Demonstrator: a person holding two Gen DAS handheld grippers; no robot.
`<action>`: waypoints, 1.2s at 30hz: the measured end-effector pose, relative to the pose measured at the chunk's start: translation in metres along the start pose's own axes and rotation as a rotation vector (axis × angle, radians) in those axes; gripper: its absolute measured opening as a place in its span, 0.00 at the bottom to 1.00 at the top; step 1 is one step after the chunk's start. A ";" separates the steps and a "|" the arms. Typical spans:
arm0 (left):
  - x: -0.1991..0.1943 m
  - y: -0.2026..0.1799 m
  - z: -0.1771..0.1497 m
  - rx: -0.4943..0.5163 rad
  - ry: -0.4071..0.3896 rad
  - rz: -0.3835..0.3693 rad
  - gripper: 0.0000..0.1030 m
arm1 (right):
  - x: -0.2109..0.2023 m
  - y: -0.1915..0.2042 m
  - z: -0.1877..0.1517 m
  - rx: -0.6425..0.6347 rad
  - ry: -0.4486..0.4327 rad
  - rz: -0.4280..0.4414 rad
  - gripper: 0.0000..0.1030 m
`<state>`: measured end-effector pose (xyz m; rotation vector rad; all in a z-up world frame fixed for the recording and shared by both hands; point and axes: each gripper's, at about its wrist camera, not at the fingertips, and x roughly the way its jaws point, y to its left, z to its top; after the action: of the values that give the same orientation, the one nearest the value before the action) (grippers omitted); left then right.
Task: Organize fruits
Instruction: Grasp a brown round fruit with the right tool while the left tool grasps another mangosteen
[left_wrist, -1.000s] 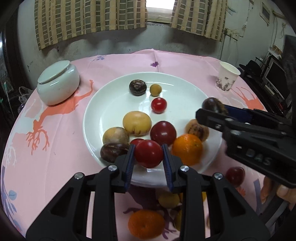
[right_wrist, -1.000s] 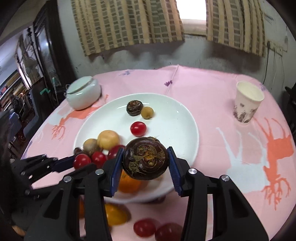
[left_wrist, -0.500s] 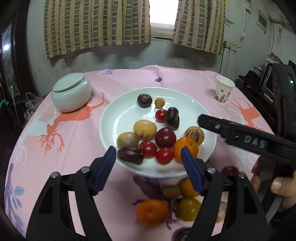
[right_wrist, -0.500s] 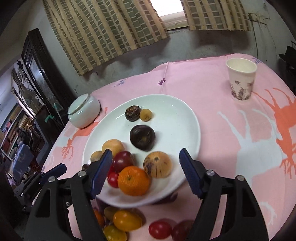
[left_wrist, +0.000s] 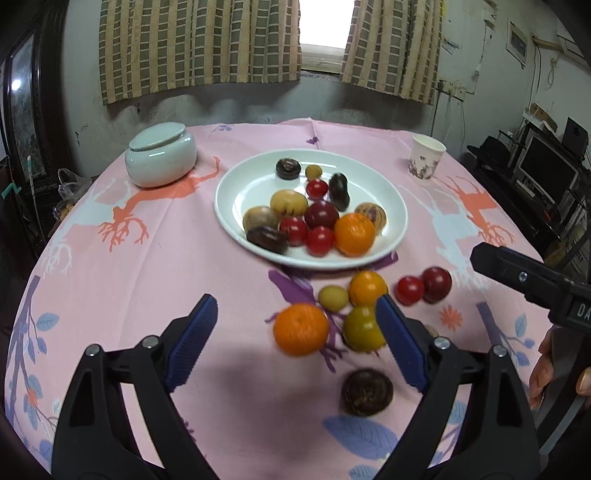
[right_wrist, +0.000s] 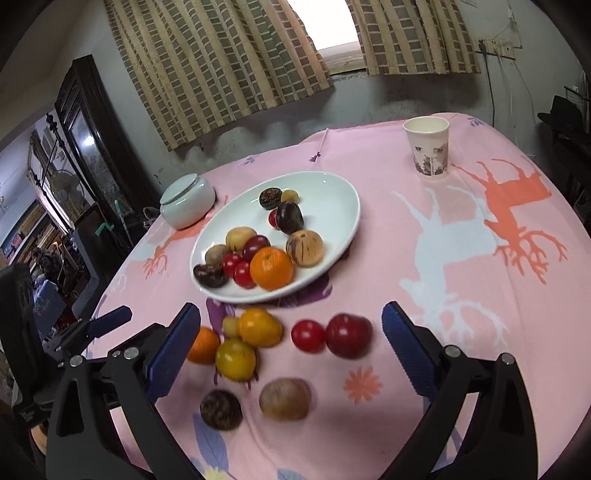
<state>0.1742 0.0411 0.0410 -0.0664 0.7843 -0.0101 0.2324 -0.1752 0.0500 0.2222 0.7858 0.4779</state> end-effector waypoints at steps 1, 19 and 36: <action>-0.001 -0.001 -0.004 -0.003 -0.001 -0.007 0.91 | -0.004 0.000 -0.005 -0.014 -0.016 -0.004 0.99; 0.016 0.036 -0.016 -0.090 0.070 0.003 0.94 | 0.020 0.037 -0.061 -0.427 0.046 -0.089 0.89; 0.026 0.020 -0.025 -0.025 0.116 -0.001 0.95 | 0.058 0.035 -0.075 -0.395 0.224 -0.064 0.39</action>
<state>0.1753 0.0589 0.0038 -0.0900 0.9002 -0.0047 0.2024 -0.1151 -0.0253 -0.2265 0.8956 0.5933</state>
